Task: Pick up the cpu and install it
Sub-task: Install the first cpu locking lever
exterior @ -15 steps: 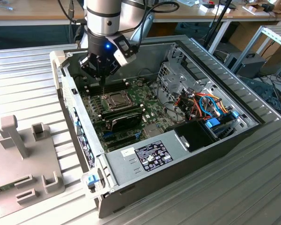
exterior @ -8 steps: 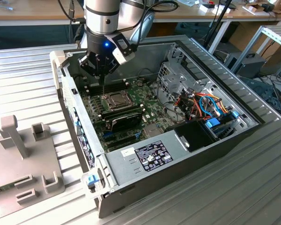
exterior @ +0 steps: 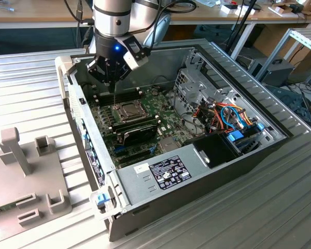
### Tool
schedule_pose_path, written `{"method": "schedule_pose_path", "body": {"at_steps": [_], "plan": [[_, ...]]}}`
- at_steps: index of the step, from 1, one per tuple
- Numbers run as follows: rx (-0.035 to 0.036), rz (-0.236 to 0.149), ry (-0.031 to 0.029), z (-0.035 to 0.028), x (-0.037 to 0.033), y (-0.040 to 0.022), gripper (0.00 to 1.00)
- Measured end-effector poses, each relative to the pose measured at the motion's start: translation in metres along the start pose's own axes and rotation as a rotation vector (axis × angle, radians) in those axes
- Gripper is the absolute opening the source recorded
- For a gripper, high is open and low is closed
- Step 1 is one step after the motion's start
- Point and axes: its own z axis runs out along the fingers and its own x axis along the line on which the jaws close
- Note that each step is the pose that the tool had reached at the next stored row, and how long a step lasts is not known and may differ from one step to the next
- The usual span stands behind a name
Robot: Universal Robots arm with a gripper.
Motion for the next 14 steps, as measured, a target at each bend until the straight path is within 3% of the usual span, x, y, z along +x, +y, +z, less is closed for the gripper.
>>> {"method": "schedule_pose_path", "body": {"at_steps": [6,7,8,11,14], "plan": [[0.0001,0.000,0.0001,0.0004,-0.0072,0.0003,0.11],[-0.0248,0.000,0.0006,0.0012,-0.0188,-0.0022,0.11],[-0.0613,0.001,0.0012,0.0025,-0.0192,-0.0118,0.11],[-0.0612,0.001,0.0040,0.0073,-0.0302,-0.0147,0.11],[-0.0616,0.001,0.0038,0.0105,-0.0345,-0.0145,0.11]]}}
